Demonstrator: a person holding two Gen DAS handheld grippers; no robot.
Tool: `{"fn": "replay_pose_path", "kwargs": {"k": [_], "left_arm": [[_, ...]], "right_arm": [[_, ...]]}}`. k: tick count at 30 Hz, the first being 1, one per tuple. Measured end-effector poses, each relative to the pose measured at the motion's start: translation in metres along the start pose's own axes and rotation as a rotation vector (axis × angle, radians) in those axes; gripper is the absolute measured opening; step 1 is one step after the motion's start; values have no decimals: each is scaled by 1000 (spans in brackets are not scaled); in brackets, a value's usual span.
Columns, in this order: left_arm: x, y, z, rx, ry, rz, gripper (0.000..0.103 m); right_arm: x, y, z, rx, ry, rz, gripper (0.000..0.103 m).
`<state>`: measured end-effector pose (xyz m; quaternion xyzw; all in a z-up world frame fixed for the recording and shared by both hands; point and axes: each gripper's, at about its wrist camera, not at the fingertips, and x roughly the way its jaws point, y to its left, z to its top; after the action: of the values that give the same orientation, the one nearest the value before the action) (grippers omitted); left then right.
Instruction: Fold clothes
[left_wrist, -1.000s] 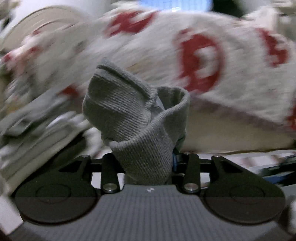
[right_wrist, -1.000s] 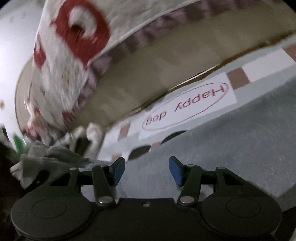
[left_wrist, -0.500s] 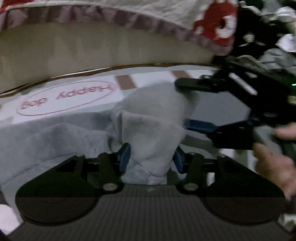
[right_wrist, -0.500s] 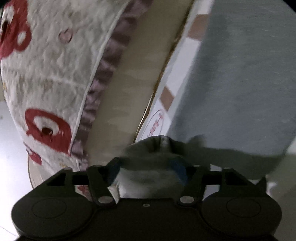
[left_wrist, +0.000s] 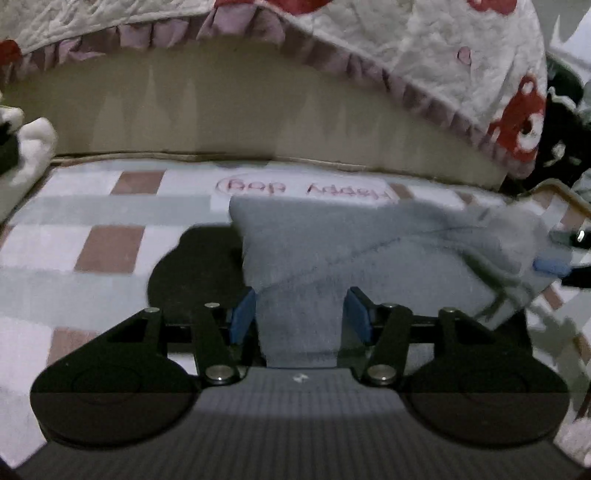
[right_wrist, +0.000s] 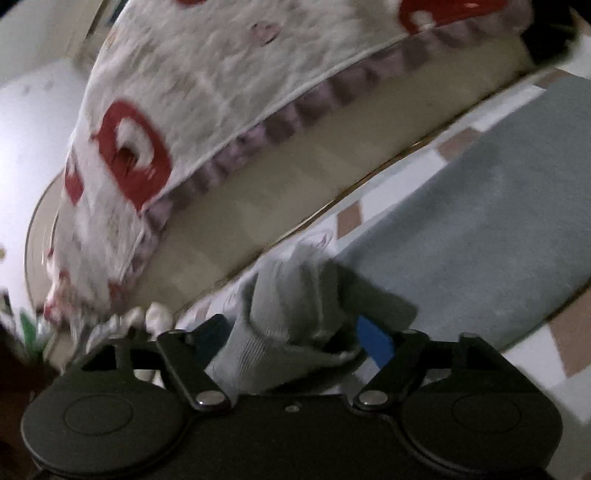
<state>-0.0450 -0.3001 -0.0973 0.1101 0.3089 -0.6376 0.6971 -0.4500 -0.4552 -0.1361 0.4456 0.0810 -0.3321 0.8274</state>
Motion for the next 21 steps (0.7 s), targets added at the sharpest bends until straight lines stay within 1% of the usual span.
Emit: {"fn": "replay_pose_path", "kwargs": {"k": [2,4,5,6,7,8,10,11,12,13,15,16,18,20,21], "left_arm": [[10,4,9,-21,-26,-38,55],[20,4,11,-30,-32,-37,57],[24,4,10,-27,-27,-31,57],[29,3,9,-21,-25,-19,57],[30,3,7,-20,-20,-10,57],[31,4,8,-25,-11,-5,57],[34,5,10,-47,14,-5,57],[36,6,11,-60,28,-7,57],[38,7,12,-74,42,-9,59],[40,8,13,-84,63,-7,59],[45,10,12,-87,109,10,62],[47,9,11,-81,120,20,63],[48,7,10,-64,123,39,64],[47,9,11,-80,125,34,64],[45,10,12,-84,124,28,64]], "right_arm": [[18,5,-4,-17,18,-21,87],[38,9,-5,-46,38,-41,88],[48,11,-6,-68,24,-65,91],[58,12,-7,-88,9,-84,91],[59,13,-8,-88,-16,-74,84],[60,14,-8,-86,-39,-60,57],[47,22,-1,-28,-55,18,44],[41,25,3,2,-62,56,40],[33,24,5,46,-60,76,39],[27,23,7,85,-56,82,36],[31,20,7,51,3,-168,36],[39,23,4,-31,39,-336,37],[44,22,-1,-2,34,-412,37],[41,35,3,-84,-1,-479,36],[39,41,5,-126,-18,-513,38]]}}
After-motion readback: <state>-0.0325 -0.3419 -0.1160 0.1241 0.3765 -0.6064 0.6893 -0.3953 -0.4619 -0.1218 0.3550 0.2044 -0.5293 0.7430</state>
